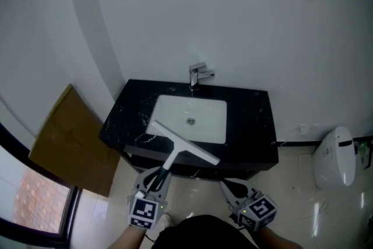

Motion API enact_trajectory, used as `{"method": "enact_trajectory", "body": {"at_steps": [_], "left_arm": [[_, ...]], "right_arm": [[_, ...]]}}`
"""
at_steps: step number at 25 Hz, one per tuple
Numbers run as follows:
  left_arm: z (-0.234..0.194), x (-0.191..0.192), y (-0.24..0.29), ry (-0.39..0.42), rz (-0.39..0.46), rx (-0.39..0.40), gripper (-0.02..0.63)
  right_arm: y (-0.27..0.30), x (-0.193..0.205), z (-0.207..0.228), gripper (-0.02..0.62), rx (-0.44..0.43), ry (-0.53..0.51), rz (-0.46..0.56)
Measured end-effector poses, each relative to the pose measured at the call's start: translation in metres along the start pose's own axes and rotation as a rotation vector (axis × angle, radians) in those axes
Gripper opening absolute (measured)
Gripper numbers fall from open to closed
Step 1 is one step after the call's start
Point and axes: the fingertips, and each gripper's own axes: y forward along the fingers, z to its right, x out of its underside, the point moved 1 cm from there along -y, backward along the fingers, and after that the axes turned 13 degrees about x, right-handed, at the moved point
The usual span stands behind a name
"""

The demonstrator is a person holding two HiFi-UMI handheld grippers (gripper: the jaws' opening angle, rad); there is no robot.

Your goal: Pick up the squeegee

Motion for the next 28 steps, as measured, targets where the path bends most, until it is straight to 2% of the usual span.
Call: {"method": "enact_trajectory", "body": {"at_steps": [10, 17, 28], "left_arm": [[-0.031, 0.014, -0.029, -0.005, 0.027, 0.025, 0.098], [-0.059, 0.015, -0.038, 0.005, 0.054, 0.006, 0.098], [-0.063, 0.015, -0.044, -0.008, 0.065, -0.003, 0.098]], "right_arm": [[0.026, -0.004, -0.034, 0.002, 0.070, 0.016, 0.024], [0.033, -0.013, -0.041, 0.001, 0.102, -0.002, 0.041], [0.035, -0.017, -0.045, 0.000, 0.110, -0.032, 0.042]]}}
